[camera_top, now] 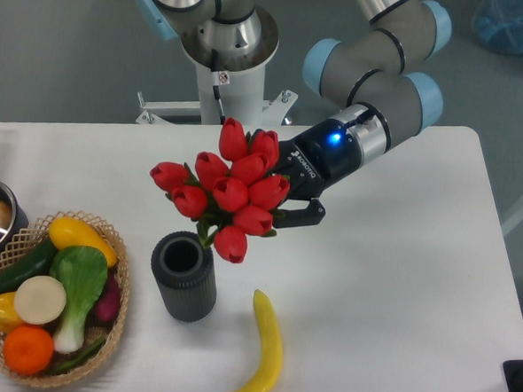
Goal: Insert the flowers into the vase
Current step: 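Carry the red tulip bunch with the gripper toward the black vase, then lower the tulip stems into the black vase opening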
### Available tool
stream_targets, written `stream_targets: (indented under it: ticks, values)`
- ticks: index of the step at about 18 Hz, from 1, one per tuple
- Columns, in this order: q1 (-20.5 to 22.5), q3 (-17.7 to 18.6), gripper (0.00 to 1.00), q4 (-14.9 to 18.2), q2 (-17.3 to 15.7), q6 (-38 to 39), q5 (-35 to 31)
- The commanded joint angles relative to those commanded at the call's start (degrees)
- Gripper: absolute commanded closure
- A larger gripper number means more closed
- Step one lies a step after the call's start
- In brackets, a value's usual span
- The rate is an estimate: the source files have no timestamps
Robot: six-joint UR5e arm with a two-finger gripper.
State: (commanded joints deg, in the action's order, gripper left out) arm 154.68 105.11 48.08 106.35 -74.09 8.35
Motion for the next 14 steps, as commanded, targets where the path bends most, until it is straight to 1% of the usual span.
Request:
stream_targets:
  ticks: [5, 9, 14]
  values:
    - [0.4, 0.1, 0.63, 0.1, -0.5, 0.0, 3.0]
    - [0.4, -0.2, 0.63, 0.1, -0.6, -0.1, 3.4]
    - [-0.4, -1.7, 0.63, 0.1, -0.5, -0.2, 4.6]
